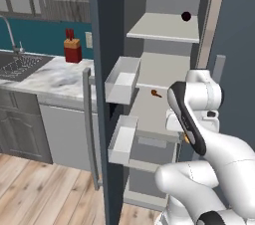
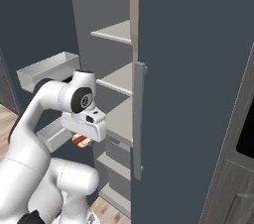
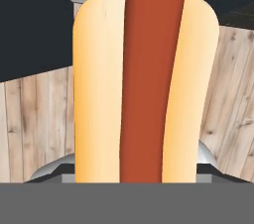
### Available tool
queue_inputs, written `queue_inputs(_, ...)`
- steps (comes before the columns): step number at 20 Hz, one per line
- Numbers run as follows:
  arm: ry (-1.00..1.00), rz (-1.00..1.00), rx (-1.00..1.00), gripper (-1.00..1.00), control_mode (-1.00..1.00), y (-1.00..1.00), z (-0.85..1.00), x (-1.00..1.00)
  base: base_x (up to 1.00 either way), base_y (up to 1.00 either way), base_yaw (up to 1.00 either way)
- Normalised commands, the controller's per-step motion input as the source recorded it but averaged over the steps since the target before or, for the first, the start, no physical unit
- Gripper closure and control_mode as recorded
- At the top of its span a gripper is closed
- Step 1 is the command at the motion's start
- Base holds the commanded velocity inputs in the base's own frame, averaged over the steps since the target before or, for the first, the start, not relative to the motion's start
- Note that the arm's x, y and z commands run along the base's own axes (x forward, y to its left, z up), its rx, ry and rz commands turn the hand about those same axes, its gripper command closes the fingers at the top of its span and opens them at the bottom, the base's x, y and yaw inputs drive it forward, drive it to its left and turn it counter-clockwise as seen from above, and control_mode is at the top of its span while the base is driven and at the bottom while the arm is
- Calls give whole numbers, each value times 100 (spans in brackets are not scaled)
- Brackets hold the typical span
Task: Store the hot dog in the freezer for long-term storage. Close the freezer door after placing the cooked food.
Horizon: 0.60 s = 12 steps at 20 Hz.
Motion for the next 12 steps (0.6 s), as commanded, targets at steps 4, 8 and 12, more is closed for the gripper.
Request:
queue_inputs(4, 0, 0, 0, 100, 100, 0, 0, 0, 6, 0, 0)
queue_inputs(8, 0, 0, 0, 100, 100, 0, 0, 0, 13, 3, 0)
queue_inputs(12, 0, 0, 0, 100, 100, 0, 0, 0, 20, 5, 0)
